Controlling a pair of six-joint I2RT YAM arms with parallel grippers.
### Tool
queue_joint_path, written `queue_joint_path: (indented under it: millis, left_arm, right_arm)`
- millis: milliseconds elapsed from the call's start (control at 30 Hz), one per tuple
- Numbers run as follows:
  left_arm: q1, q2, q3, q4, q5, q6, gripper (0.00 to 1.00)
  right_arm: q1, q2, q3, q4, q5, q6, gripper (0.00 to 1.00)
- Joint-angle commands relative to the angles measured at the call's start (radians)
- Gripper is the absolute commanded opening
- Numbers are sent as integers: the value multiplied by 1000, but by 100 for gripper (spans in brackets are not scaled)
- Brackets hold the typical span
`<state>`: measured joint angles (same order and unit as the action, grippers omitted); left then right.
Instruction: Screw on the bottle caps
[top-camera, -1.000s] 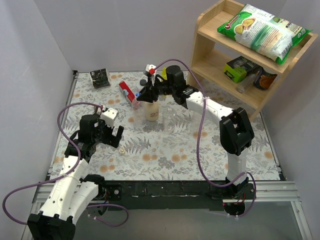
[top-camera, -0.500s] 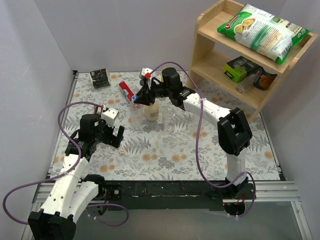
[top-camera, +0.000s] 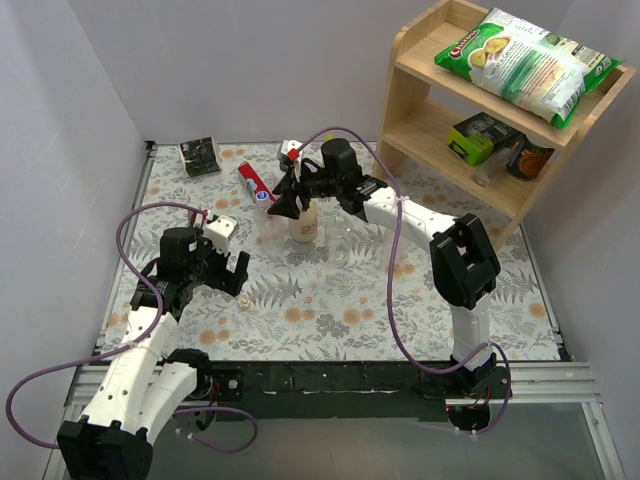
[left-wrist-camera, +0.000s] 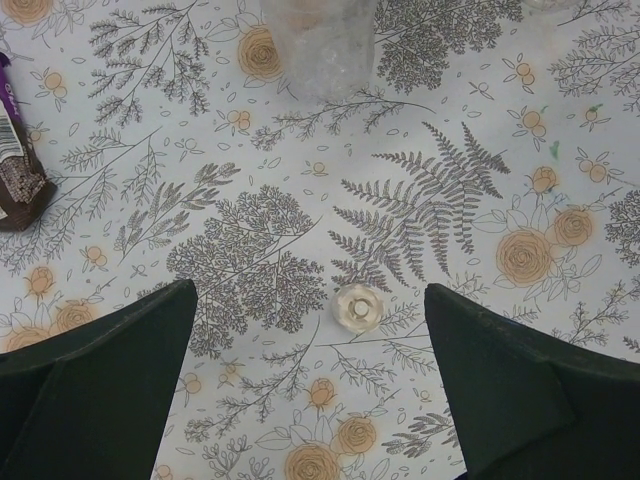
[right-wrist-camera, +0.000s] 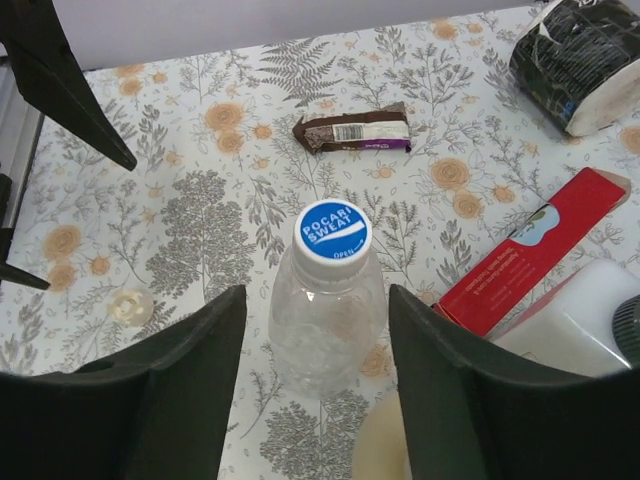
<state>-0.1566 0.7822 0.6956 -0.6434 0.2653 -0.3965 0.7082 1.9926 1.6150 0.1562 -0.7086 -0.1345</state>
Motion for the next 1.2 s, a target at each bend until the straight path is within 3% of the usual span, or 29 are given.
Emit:
queue_joint_path:
  millis: [0, 167, 600, 1000, 1167]
  left_arm:
    - [6, 0, 1, 16, 41, 15, 98]
    - [6, 2, -5, 37, 63, 18, 98]
    - [6, 17, -7, 73, 149, 5, 98]
    - [8, 19, 15, 59, 184, 2, 98]
    - [9, 12, 10, 60, 181, 7, 98]
  right_arm:
    - [4, -38, 23, -3, 26, -14, 69]
    - [-9, -132, -56, -55, 92, -79, 76]
    - [-134, -457, -385, -127, 161, -172, 76]
    - [-158, -480, -523, -119, 175, -228, 73]
    - [-158, -443, -521, -92, 164, -220, 65]
